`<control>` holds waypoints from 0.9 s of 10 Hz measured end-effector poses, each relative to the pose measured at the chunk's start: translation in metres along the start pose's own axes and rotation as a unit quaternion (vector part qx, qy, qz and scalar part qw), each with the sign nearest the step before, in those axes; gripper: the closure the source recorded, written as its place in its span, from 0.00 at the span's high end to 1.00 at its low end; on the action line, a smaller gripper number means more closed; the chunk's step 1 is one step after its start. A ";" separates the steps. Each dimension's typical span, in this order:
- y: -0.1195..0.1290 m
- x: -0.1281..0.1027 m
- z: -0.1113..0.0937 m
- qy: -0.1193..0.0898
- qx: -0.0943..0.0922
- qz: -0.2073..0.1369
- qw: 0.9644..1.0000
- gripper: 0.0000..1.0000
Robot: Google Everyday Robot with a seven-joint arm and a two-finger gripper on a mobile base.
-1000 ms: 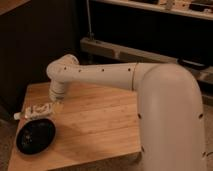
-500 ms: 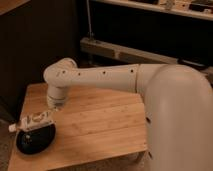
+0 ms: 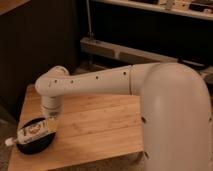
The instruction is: Place the bottle in the ceramic bowl
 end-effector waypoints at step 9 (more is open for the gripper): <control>-0.012 0.034 0.042 0.032 -0.021 0.070 0.997 0.40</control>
